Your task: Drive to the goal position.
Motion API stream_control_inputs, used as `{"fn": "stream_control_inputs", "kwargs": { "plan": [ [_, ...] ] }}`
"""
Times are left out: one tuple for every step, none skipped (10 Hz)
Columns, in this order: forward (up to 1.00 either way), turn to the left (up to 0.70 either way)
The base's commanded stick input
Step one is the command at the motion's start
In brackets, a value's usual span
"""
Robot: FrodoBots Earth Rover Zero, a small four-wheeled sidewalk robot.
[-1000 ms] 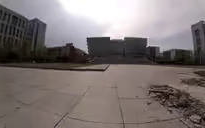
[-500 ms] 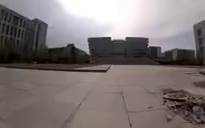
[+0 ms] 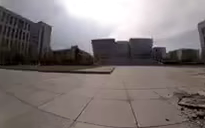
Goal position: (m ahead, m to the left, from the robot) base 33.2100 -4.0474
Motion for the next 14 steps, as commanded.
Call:
{"fn": "stream_control_inputs", "kwargs": {
  "plan": [
    [1.00, 0.00],
    [1.00, 0.00],
    [1.00, 0.00],
    [1.00, 0.00],
    [1.00, 0.00],
    [1.00, 0.00],
    [1.00, 0.00],
    [1.00, 0.00],
    [1.00, 0.00],
    [1.00, 0.00],
    [1.00, -0.05],
    [1.00, -0.23],
    [1.00, -0.27],
    [1.00, -0.27]
  ]
}}
